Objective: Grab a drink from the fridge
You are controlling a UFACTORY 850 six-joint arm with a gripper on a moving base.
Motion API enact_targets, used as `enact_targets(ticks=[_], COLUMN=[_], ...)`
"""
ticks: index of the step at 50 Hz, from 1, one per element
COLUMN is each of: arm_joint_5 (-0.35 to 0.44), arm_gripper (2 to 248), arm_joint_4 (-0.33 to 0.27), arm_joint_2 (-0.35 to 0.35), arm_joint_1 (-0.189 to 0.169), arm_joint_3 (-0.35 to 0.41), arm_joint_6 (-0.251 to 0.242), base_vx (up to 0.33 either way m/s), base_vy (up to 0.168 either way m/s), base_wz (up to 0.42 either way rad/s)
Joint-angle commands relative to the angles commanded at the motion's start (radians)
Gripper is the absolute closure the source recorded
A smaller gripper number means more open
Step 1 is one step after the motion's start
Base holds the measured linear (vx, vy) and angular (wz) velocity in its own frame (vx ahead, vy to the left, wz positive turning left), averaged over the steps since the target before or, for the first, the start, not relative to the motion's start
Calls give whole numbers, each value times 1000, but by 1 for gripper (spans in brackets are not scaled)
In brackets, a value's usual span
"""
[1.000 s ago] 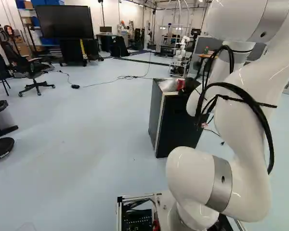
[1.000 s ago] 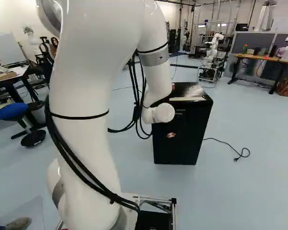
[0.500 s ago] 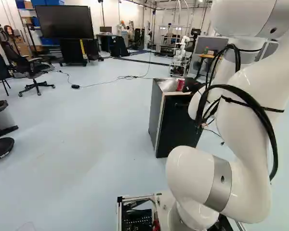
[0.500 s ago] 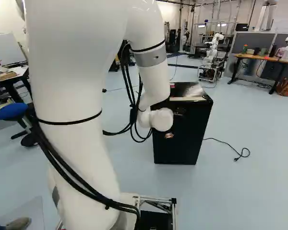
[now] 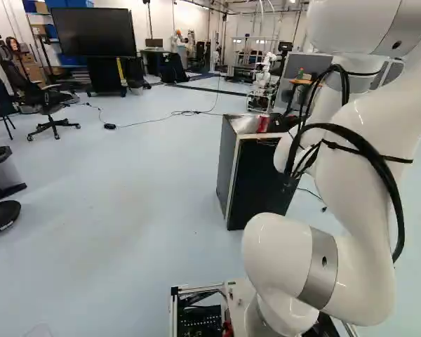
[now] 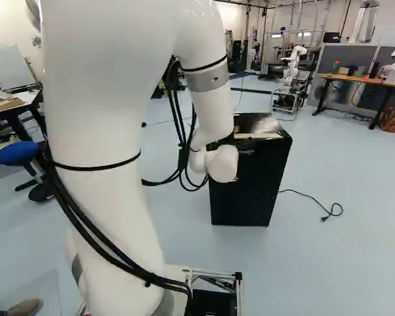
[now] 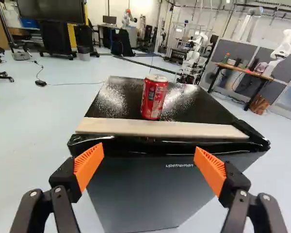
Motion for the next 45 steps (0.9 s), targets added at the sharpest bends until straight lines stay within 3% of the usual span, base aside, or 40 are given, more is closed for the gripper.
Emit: enact_targets(ticks=[45], arm_joint_5=[27], arm_gripper=[3], arm_joint_4=[86], arm_joint_2=[-156], arm_joint_1=[87], arm_joint_3=[-198], arm_joint_6=[0], base_vx=[0], base_vy=[0], base_wz=[0])
